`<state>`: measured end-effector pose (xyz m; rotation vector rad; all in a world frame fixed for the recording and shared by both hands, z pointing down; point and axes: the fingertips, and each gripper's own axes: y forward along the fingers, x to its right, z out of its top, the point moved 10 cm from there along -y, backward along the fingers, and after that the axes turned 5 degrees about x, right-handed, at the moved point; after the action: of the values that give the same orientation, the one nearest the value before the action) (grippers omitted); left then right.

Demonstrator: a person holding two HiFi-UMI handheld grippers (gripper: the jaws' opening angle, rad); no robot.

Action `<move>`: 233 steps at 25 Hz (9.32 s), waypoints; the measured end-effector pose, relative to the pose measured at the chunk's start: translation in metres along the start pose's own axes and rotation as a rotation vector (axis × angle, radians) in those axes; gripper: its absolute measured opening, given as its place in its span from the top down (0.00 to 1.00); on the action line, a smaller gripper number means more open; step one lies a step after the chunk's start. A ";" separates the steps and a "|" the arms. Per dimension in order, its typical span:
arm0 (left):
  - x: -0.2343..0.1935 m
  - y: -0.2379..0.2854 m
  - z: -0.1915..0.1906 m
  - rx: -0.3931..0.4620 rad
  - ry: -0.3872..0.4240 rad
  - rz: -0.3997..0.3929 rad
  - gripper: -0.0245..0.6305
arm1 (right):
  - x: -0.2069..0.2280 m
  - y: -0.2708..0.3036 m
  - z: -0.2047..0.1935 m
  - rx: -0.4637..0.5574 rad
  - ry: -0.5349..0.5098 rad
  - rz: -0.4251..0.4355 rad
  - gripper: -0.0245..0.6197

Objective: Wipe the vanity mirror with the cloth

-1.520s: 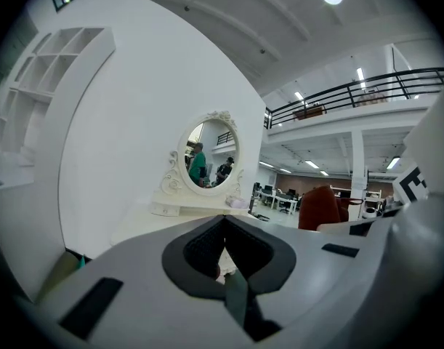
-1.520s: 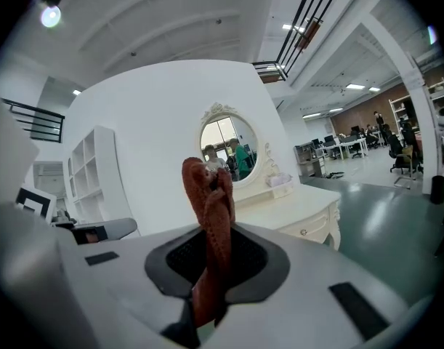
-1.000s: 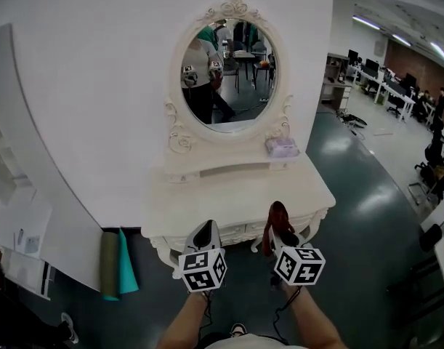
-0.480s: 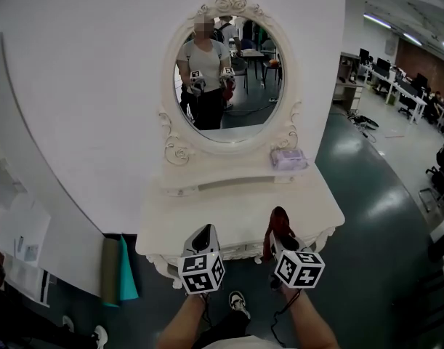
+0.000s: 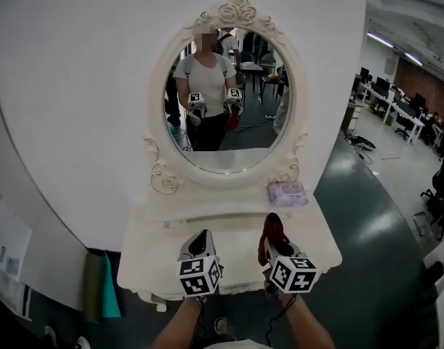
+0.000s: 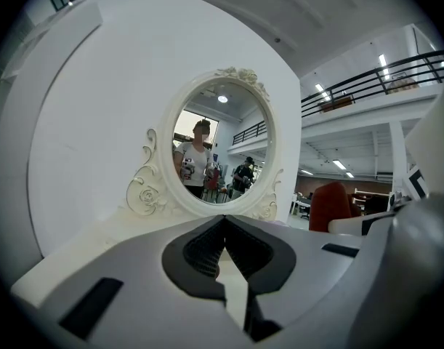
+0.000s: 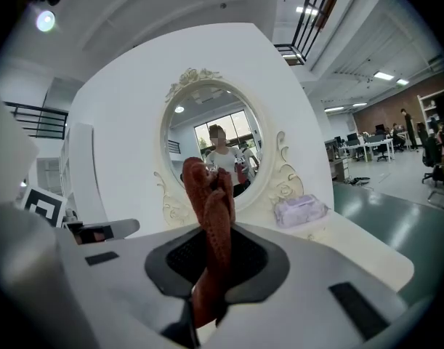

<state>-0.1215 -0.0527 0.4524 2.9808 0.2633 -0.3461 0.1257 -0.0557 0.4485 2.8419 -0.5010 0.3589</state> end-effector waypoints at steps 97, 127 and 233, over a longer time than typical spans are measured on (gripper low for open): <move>-0.150 0.170 0.102 -0.023 0.067 0.183 0.95 | -0.179 0.350 0.077 -0.006 -1.773 0.218 0.87; -0.073 0.204 0.220 0.126 0.239 0.096 0.95 | -0.152 0.298 0.244 0.268 -1.633 0.065 0.87; -0.056 0.255 0.124 -0.027 0.238 0.131 0.95 | -0.052 0.325 0.108 -0.089 -1.563 0.186 0.87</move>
<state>-0.1539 -0.3289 0.3730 2.9912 0.0932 0.0266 -0.0178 -0.3658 0.3921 2.3760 -0.9121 -1.8741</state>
